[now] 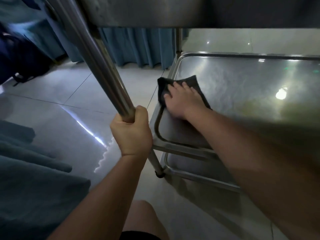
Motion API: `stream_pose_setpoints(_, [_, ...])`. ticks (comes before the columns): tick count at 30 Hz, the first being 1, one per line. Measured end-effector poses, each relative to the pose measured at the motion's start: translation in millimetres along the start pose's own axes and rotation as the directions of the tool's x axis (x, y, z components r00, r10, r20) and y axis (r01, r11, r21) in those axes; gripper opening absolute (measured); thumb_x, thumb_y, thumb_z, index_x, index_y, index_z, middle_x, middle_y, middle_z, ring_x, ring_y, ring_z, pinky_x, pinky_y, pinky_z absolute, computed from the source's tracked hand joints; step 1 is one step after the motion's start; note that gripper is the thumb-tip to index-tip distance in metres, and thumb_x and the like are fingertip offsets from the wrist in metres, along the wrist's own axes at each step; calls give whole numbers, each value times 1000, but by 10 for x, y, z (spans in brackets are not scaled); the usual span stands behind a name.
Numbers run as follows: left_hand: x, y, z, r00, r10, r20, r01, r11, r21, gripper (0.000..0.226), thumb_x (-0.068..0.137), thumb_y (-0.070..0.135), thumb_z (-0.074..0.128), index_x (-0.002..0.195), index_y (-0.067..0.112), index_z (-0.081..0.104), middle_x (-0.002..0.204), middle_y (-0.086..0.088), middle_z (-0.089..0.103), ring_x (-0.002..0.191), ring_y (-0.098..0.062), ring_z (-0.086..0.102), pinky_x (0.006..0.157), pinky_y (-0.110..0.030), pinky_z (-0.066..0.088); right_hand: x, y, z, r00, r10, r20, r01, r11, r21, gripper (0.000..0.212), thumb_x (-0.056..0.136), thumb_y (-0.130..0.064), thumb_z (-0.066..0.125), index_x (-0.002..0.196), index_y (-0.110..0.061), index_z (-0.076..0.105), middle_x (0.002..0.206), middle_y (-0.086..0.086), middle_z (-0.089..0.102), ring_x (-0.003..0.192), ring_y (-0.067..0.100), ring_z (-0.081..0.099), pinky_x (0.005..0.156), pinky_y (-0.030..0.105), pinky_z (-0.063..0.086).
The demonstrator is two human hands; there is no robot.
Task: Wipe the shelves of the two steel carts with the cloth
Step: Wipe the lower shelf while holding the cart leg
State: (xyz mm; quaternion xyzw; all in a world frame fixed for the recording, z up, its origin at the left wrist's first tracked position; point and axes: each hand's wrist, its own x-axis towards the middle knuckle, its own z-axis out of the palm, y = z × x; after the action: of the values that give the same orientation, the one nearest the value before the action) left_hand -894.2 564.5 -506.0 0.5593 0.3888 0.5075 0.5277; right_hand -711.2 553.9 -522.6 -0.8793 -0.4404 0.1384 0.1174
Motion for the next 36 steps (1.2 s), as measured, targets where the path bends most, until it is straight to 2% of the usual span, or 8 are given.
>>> stream_pose_setpoints(5, [-1,-8,17,999,31,-42,-31,1000,2,28,80,35,65,56,29,52,53,5,41,48,-15,44,45,-29,37,-894,102,99,909,-401,110,402,915,12,61,106,-60,20,164,-40,21,172,-15,10,159,10,4,128,37,3])
stream_pose_setpoints(8, [-37,7,19,999,36,-17,-36,999,2,27,82,34,64,57,32,53,55,4,41,47,-14,45,44,-27,39,-1009,389,-24,868,-467,170,477,879,-24,63,102,-66,17,160,-46,27,170,-23,14,157,2,5,128,32,4])
stream_pose_setpoints(13, [-59,13,4,999,43,13,-43,999,17,29,82,36,62,68,14,50,56,-1,40,47,-13,46,45,-25,42,47,452,-239,982,-177,63,183,976,-116,58,111,-50,21,166,-30,19,175,-5,10,161,23,8,129,45,9])
stream_pose_setpoints(20, [-52,20,13,998,52,-18,-52,998,39,26,80,41,62,64,23,54,56,0,42,49,-12,49,48,-23,45,553,239,-111,999,20,-28,-21,998,-61,66,105,-51,16,165,-24,20,175,-1,9,161,28,5,128,51,4])
stream_pose_setpoints(24, [-47,33,8,998,63,-20,-62,998,13,28,82,34,63,60,27,47,55,0,37,47,-16,43,46,-27,39,-154,224,-51,978,-203,42,207,972,-110,64,107,-55,24,165,-28,24,174,-4,10,161,24,6,129,46,8])
stream_pose_setpoints(27, [-36,26,16,998,60,-19,-60,998,-11,30,81,32,64,57,29,47,54,2,37,46,-17,41,46,-27,37,-865,298,-8,835,-518,187,529,848,-12,64,102,-65,22,161,-41,28,171,-18,8,159,8,-2,128,35,1])
stream_pose_setpoints(30, [-47,9,13,998,66,-2,-66,998,4,31,84,32,64,57,32,49,54,4,39,46,-15,43,46,-27,39,-979,421,-117,750,-591,298,600,797,70,63,99,-71,19,157,-51,29,166,-32,7,155,-7,-8,121,20,-11])
stream_pose_setpoints(36, [-35,-2,5,997,77,10,-76,997,-15,32,83,31,64,57,30,46,52,5,38,44,-12,42,44,-24,38,197,494,-310,981,-195,12,195,979,-65,58,109,-52,32,163,-31,30,173,-1,18,159,26,17,128,42,13])
